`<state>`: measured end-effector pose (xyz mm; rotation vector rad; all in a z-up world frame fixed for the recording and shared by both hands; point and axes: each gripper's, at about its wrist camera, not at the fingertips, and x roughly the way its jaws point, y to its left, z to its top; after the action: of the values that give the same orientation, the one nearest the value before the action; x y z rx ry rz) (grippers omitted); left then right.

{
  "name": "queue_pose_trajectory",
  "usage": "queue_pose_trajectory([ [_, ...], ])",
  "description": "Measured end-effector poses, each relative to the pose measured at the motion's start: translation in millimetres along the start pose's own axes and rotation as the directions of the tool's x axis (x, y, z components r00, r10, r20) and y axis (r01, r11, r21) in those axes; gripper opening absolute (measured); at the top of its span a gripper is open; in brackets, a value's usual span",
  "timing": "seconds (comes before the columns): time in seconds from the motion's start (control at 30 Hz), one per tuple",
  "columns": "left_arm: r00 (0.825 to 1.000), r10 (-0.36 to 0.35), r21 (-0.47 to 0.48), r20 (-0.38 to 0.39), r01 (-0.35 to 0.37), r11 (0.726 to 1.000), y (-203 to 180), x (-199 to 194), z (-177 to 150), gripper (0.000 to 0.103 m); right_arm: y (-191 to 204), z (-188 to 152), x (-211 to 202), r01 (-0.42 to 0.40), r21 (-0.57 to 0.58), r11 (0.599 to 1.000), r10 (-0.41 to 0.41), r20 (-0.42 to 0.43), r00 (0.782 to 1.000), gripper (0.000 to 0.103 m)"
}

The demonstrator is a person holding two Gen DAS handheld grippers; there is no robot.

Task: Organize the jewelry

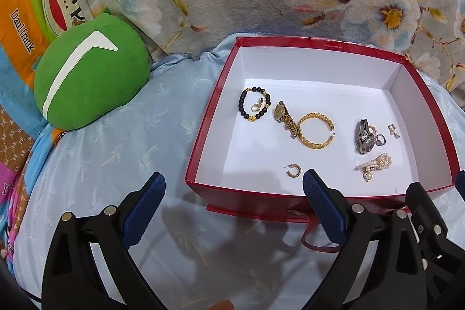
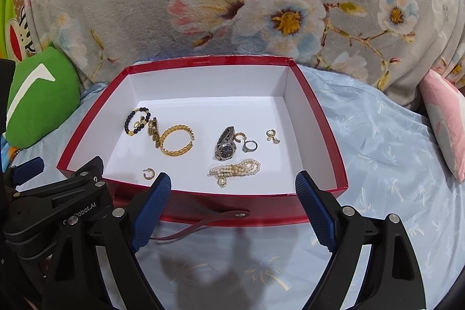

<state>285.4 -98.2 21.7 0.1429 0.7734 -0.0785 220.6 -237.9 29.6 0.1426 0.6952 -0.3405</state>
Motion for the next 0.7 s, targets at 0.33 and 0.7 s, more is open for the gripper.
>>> queue_pose_trajectory([
  [0.33, 1.0, 0.005, 0.006, 0.001, -0.005, 1.0, -2.0, 0.1, -1.9, 0.093, -2.5, -1.9, 2.7, 0.005, 0.005, 1.0, -0.005, -0.005, 1.0, 0.086],
  [0.7, 1.0, 0.008, 0.011, 0.004, -0.008, 1.0, -2.8, -0.8, -2.6, 0.093, -3.0, -3.6, 1.4, 0.019, -0.001, 1.0, -0.019, 0.004, 1.0, 0.086],
])
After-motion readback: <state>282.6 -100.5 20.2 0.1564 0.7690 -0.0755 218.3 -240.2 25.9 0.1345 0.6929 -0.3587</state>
